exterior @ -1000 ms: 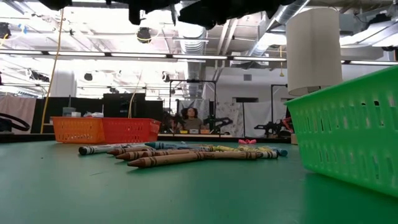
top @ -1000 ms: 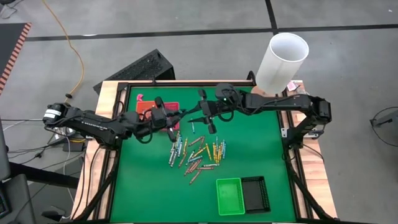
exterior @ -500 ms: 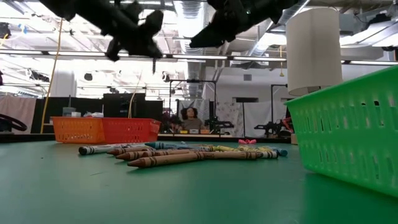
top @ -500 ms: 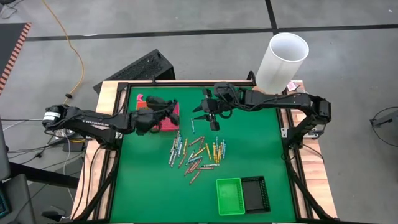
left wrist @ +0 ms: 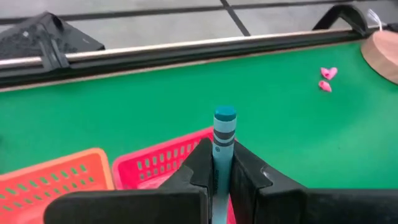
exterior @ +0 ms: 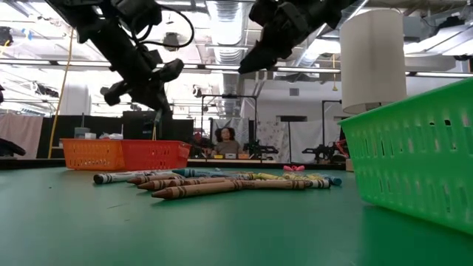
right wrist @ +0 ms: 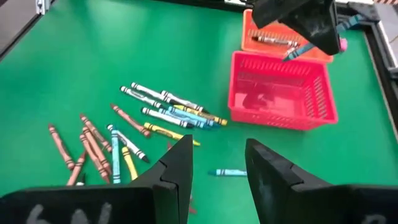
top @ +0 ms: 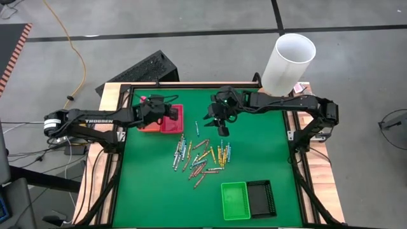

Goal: Sort crayons
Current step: Put the blue crayon into the red bin

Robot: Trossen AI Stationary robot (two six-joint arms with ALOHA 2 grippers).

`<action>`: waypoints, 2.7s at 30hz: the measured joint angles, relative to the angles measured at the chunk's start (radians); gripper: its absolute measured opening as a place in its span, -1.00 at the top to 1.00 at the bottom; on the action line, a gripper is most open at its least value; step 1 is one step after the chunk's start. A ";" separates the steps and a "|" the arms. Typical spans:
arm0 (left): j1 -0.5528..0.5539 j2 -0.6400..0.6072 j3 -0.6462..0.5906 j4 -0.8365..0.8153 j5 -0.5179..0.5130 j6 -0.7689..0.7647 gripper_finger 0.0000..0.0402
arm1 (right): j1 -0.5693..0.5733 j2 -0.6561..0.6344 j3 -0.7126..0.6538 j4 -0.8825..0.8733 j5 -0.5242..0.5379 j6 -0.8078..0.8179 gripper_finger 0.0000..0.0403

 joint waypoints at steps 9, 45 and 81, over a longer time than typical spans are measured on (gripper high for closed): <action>0.000 0.105 -0.001 -0.023 0.020 -0.030 0.95 | 0.028 0.000 0.000 -0.010 0.000 0.005 0.30; -0.125 -0.026 0.000 0.087 0.181 0.017 0.10 | 0.159 -0.002 -0.001 -0.446 0.451 0.369 0.30; -0.305 -0.162 0.000 0.057 0.062 0.032 0.10 | 0.202 -0.119 -0.593 0.285 0.496 1.179 0.30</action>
